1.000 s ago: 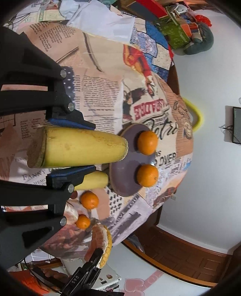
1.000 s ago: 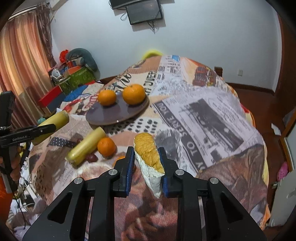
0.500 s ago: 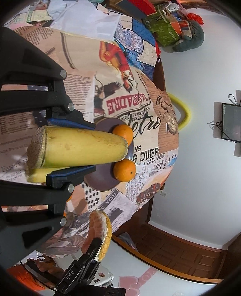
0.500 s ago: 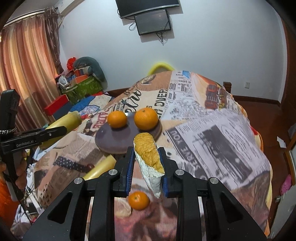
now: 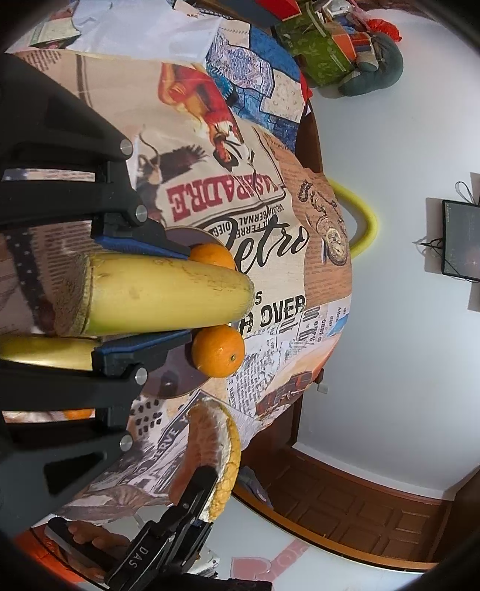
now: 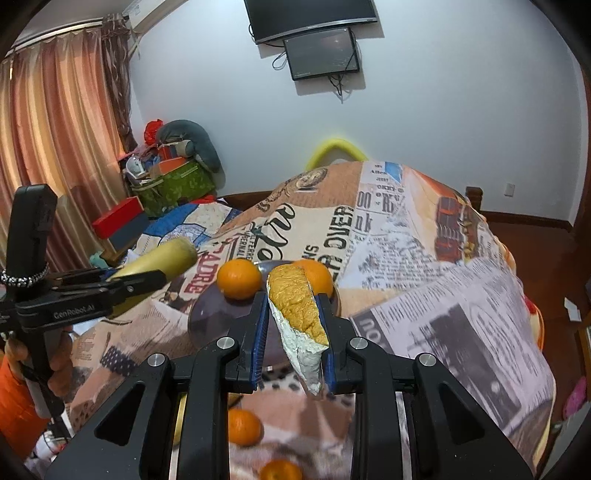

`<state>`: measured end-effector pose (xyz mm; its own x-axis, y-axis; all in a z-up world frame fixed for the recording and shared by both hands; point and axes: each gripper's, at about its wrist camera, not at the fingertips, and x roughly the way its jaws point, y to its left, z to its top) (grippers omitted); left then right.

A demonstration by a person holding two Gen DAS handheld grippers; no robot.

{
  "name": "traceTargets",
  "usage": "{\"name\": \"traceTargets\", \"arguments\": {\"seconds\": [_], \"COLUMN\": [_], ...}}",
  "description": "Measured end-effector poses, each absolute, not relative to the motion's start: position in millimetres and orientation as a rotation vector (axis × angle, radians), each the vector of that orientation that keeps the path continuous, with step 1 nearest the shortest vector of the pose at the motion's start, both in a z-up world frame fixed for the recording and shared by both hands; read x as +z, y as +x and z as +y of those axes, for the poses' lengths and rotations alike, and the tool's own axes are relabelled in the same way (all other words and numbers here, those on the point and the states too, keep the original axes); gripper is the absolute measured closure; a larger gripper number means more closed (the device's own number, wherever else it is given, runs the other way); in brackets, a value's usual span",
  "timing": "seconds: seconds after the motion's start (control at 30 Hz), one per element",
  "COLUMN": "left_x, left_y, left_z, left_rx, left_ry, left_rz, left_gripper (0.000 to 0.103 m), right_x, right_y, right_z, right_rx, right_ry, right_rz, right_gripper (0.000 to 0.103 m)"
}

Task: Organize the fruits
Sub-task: 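Lower the stalk onto the plate between the oranges while the right tool lowers the pomelo segment beside it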

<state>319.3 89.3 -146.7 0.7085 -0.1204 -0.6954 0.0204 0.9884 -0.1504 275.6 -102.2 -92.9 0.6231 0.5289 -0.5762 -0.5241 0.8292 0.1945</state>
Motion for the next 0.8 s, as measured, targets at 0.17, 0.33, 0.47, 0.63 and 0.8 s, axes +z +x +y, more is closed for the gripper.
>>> {"name": "traceTargets", "arguments": {"seconds": [0.17,0.33,0.47,0.63,0.8], "left_x": [-159,-170,-177,-185,-195], "left_y": [340,361,375,391,402], "left_z": [91,91,90,87,81], "left_rx": [-0.085,-0.094,-0.105,-0.114,-0.125], "left_ry": [-0.137,-0.140,-0.142,-0.142,-0.125], "left_rz": [0.795,0.810,0.819,0.830,0.853], "left_gripper": [0.066,0.066,0.066,0.066,0.066], "right_x": [-98,-101,-103,-111,-117], "right_y": [296,313,323,336,339], "right_z": [-89,-73,-59,-50,-44], "right_rx": [0.623,0.642,0.649,0.665,0.689], "right_ry": [-0.005,-0.020,-0.039,-0.039,-0.051], "right_rz": [0.671,0.666,0.657,0.678,0.695], "right_gripper": [0.080,0.080,0.080,0.080,0.080]}}
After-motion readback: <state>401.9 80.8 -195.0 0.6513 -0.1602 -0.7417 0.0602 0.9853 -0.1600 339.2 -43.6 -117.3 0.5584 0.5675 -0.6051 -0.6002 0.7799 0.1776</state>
